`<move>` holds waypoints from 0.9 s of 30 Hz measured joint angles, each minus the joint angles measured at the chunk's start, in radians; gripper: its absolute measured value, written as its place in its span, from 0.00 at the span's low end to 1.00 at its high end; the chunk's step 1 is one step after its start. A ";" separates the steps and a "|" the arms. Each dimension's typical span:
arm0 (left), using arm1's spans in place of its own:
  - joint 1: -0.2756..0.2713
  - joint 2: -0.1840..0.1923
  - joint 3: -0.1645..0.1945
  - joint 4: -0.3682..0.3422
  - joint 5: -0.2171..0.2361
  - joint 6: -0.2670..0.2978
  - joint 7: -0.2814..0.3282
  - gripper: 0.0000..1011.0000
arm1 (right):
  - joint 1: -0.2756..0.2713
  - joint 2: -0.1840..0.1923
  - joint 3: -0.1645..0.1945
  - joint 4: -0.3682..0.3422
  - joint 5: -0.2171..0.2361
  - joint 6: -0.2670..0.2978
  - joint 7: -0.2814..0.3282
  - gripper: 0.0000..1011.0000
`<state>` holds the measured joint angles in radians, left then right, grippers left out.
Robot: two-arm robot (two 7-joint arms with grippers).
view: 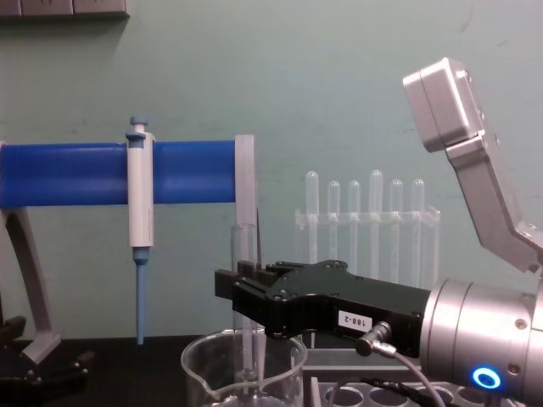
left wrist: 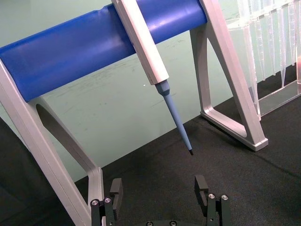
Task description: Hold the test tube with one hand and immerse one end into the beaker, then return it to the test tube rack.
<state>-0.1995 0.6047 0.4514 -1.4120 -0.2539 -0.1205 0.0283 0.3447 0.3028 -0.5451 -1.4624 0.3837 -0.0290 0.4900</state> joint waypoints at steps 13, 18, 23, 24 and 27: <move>0.000 0.000 0.000 0.000 0.000 0.000 0.000 0.99 | 0.000 0.000 0.000 0.000 0.000 0.000 0.000 0.23; 0.000 0.000 0.000 0.000 0.000 0.000 0.000 0.99 | 0.000 0.000 0.000 0.000 0.000 0.000 0.000 0.23; 0.000 0.000 0.000 0.000 0.000 0.000 0.000 0.99 | 0.000 0.000 0.000 0.000 0.000 0.000 0.000 0.23; 0.000 0.000 0.000 0.000 0.000 0.000 0.000 0.99 | 0.000 0.000 0.000 0.000 0.000 0.000 0.000 0.23; 0.000 0.000 0.000 0.000 0.000 0.000 0.000 0.99 | 0.000 0.000 0.000 0.000 0.000 0.000 0.000 0.23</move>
<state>-0.1995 0.6047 0.4514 -1.4120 -0.2539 -0.1206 0.0283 0.3447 0.3028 -0.5451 -1.4624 0.3837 -0.0291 0.4900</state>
